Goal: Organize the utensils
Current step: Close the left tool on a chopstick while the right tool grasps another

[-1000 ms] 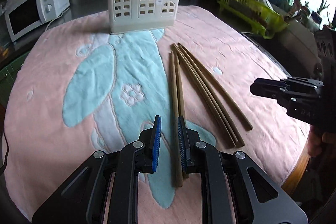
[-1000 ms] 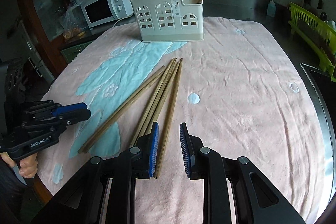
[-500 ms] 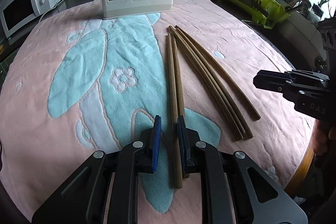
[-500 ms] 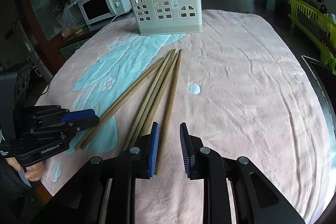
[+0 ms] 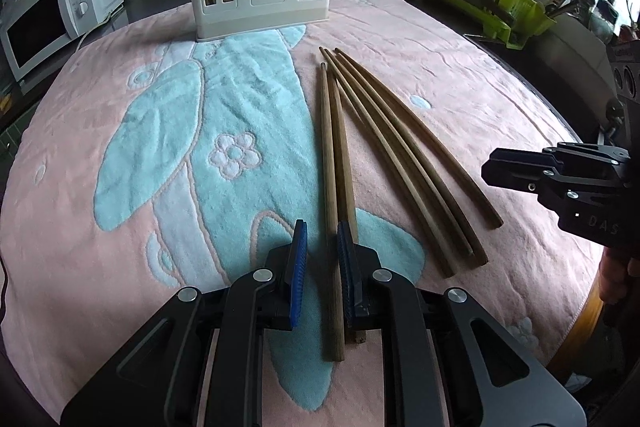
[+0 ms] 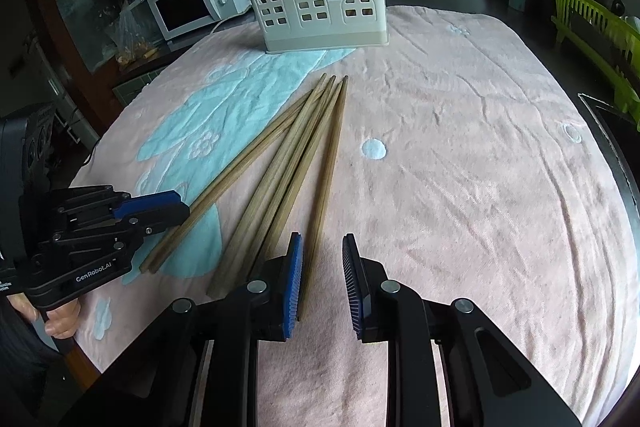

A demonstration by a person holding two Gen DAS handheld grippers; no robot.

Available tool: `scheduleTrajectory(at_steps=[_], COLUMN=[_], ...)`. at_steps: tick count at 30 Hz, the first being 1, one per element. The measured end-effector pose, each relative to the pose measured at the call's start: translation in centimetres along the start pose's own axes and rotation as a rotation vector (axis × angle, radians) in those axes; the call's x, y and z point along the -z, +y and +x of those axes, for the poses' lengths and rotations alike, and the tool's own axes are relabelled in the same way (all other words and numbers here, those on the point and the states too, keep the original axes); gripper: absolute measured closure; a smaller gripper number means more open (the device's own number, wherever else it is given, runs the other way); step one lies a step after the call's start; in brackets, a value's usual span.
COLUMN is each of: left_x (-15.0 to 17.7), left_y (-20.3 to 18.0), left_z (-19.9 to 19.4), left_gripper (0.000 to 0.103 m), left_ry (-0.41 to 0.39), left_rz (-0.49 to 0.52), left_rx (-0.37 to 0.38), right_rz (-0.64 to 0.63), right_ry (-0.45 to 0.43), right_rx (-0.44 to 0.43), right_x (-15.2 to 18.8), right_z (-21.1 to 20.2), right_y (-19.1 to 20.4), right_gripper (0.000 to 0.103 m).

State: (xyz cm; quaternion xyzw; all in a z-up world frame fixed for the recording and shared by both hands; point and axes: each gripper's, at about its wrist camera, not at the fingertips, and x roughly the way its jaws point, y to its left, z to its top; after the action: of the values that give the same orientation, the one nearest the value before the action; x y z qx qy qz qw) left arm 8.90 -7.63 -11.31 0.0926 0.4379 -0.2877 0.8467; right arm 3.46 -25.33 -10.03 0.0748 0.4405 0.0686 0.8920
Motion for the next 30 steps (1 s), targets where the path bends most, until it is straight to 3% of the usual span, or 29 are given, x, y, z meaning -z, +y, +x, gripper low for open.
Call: scheduleTrajectory(at_steps=[12, 30], left_x=[0.2, 0.5], left_y=[-0.8, -0.5], left_z=[0.7, 0.5], left_gripper=[0.09, 0.091], left_ry=[0.005, -0.016], left_rz=[0.042, 0.0], left_rx=[-0.04, -0.032], right_rz=[0.008, -0.009], right_ry=[0.009, 0.023], right_rx=[0.004, 0.031], right_x=[0.1, -0.3], right_z=[0.2, 2.0], right_y=[-0.3, 1.2], right_gripper=[0.082, 0.082])
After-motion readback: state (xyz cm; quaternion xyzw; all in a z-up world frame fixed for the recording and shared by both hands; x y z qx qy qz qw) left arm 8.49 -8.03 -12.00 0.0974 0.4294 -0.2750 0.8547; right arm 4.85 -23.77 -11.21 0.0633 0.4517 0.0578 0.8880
